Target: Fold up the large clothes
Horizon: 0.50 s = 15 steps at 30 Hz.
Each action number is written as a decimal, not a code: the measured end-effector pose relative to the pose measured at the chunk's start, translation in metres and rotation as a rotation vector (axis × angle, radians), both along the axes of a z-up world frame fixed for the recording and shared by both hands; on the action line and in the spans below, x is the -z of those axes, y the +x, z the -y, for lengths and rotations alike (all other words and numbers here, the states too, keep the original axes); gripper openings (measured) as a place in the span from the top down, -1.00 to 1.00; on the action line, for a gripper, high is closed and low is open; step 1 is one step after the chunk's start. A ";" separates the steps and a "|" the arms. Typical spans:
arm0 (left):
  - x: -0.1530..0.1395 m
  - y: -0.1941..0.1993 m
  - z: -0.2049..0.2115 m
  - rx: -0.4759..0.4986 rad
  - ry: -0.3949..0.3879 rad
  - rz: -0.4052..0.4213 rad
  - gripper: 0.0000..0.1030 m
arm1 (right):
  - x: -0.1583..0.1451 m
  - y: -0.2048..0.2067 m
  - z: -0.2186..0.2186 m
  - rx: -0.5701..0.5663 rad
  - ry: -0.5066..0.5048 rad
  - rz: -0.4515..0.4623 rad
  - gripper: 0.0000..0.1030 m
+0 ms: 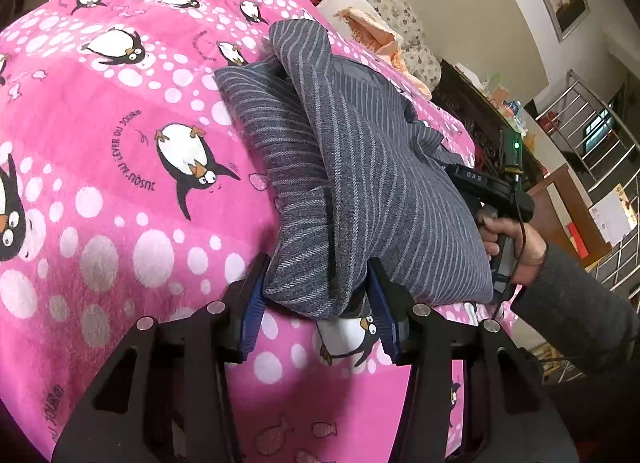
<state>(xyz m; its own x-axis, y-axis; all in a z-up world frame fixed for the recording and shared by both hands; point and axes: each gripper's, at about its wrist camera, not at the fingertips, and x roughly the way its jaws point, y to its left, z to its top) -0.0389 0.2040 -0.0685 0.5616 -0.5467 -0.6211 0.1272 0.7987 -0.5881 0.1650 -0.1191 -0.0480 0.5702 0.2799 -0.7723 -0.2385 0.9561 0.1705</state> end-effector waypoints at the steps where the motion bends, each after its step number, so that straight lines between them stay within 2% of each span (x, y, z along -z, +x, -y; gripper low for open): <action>1: 0.000 0.001 0.000 0.000 0.001 0.000 0.08 | -0.003 -0.006 0.005 0.001 -0.005 -0.007 0.46; 5: 0.001 0.001 -0.002 0.003 -0.013 -0.001 0.08 | -0.031 -0.048 0.007 0.005 0.050 0.034 0.46; 8: 0.001 0.002 -0.002 0.004 -0.014 -0.005 0.08 | -0.036 -0.088 0.013 0.008 -0.017 0.047 0.45; 11: -0.005 0.004 -0.003 0.005 -0.006 -0.035 0.08 | -0.031 -0.128 0.021 0.014 -0.126 0.064 0.45; 15: -0.028 0.007 -0.010 -0.056 0.038 -0.018 0.07 | -0.025 -0.160 0.041 0.055 -0.172 0.114 0.45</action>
<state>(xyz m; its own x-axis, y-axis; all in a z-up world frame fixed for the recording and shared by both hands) -0.0315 0.2143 -0.0402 0.5791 -0.4910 -0.6508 0.0716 0.8258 -0.5593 0.0047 -0.1602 -0.0226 0.6672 0.1159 -0.7358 -0.1935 0.9809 -0.0210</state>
